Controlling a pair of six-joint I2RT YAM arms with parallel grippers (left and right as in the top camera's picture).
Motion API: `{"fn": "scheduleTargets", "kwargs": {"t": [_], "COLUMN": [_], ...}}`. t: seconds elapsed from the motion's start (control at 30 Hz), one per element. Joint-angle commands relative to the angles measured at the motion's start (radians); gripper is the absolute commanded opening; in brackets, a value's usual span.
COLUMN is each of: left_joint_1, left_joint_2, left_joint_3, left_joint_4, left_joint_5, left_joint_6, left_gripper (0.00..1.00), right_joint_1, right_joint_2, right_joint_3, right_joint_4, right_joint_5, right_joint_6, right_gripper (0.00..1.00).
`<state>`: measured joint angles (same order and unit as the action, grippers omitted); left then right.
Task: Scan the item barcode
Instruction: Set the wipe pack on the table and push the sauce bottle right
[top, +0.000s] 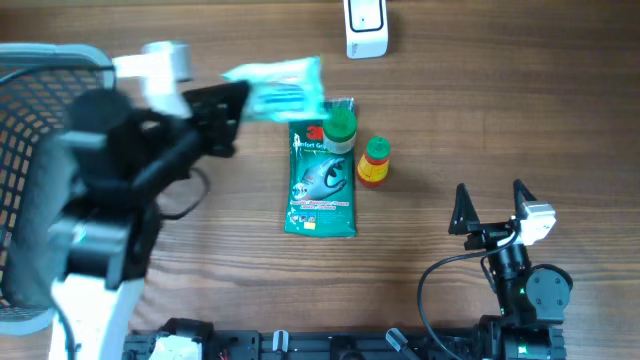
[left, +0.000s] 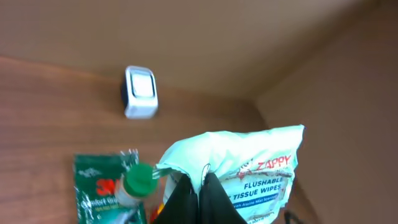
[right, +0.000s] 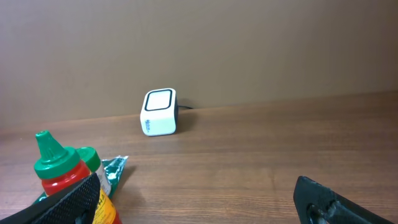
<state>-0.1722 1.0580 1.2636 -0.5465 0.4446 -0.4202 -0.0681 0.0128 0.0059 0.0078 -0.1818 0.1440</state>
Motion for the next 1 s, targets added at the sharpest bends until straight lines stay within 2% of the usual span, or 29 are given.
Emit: {"fn": "scheduleTargets", "kwargs": {"t": [0.0,0.17,0.23,0.3,0.43,0.67,0.73,0.77,0.8,0.83,0.93,0.97], "left_joint_1": [-0.129,-0.286,-0.347,-0.426,-0.527,-0.624,-0.666,-0.689,-0.729,-0.784,-0.832,-0.837], "left_joint_2": [0.106,0.236,0.262,0.274,0.307,0.575,0.666,0.697,0.731,0.762,0.787,0.788], "left_joint_3": [0.013,0.013,0.013,0.013,0.013,0.013,0.013,0.013,0.013,0.013,0.013,0.013], "left_joint_4": [-0.01,-0.069,-0.119,-0.217,-0.236,-0.093,-0.065,-0.061,-0.062,-0.062,-0.058,-0.055], "left_joint_5": [-0.058,-0.063,-0.122,-0.248,-0.29,-0.316,-0.339,-0.38,-0.476,-0.629,-0.815,-0.841], "left_joint_6": [0.077,0.186,0.234,0.234,0.219,-0.12,-0.299,-0.383,-0.521,-0.708,-0.893,-0.921], "left_gripper": [0.04,0.04,0.04,0.04,0.04,0.04,0.04,0.04,0.04,0.04,0.04,0.04], "right_joint_1": [-0.001,-0.001,-0.001,-0.001,-0.001,-0.001,-0.001,-0.001,-0.001,-0.001,-0.001,-0.001], "right_joint_2": [-0.008,-0.008,-0.008,-0.008,-0.008,-0.008,-0.008,-0.008,-0.008,-0.008,-0.008,-0.008], "right_joint_3": [0.0,0.0,0.0,0.0,0.0,0.0,0.0,0.0,0.0,0.0,0.0,0.0], "right_joint_4": [0.005,0.005,0.005,0.005,0.005,0.005,0.005,0.005,0.005,0.005,0.005,0.005], "right_joint_5": [0.002,0.002,0.002,0.002,0.002,0.002,0.002,0.002,0.002,0.002,0.002,0.002], "right_joint_6": [-0.011,-0.011,-0.011,-0.011,-0.01,-0.011,-0.011,-0.01,-0.011,-0.011,-0.011,-0.011], "right_gripper": [1.0,1.0,0.99,1.0,1.0,1.0,1.0,1.0,1.0,1.0,1.0,1.0]}}
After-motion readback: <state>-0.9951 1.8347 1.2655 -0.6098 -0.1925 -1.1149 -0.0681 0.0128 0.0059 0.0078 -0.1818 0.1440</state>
